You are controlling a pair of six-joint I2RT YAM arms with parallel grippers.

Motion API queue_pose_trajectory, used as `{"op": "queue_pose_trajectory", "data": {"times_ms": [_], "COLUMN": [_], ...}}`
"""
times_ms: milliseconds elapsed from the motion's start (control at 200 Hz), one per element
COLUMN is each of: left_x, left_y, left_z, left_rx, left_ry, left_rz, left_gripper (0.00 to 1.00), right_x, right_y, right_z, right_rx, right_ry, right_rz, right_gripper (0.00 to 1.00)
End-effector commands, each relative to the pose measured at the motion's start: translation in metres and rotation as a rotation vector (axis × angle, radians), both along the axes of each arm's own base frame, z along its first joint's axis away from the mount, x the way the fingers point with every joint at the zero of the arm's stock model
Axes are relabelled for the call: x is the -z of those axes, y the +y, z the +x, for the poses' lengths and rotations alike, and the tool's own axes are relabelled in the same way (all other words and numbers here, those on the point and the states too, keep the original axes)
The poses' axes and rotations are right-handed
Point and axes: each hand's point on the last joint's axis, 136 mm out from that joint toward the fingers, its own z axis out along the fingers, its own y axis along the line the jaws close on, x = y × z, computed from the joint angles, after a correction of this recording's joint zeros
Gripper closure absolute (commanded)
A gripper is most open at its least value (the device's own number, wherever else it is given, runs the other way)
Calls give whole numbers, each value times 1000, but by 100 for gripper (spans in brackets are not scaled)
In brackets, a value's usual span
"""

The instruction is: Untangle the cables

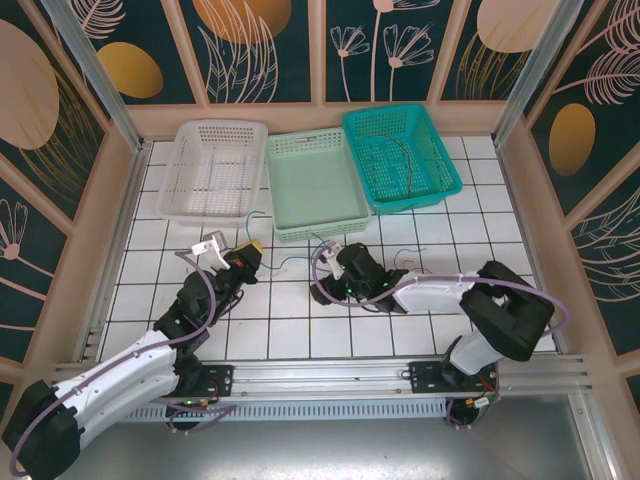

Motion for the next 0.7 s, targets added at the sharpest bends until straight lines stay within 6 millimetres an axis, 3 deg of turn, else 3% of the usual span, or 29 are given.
{"op": "queue_pose_trajectory", "data": {"times_ms": [0,255,345,500,696], "left_x": [-7,-9,-10,-15,-14], "left_y": [1,-2,-1,0,5], "left_z": [5,5,5,5,4], "left_rx": [-16,-3,-12,-14,-32], "left_ry": [-7,-12,-16,-26,-10], "left_rz": [-1,-3,-3,-7,24], "left_gripper": [100,100,100,100,100], "right_x": [-2,13,22,35,29], "right_y": [14,14,16,3,-12], "right_z": [14,35,41,49,46], "right_rx": [9,106,123,196,244], "right_ry": [-73,-109,-95,-100,-114], "right_rz": [-29,-97,-132,-200,-185], "right_gripper": [35,35,40,64,95]}}
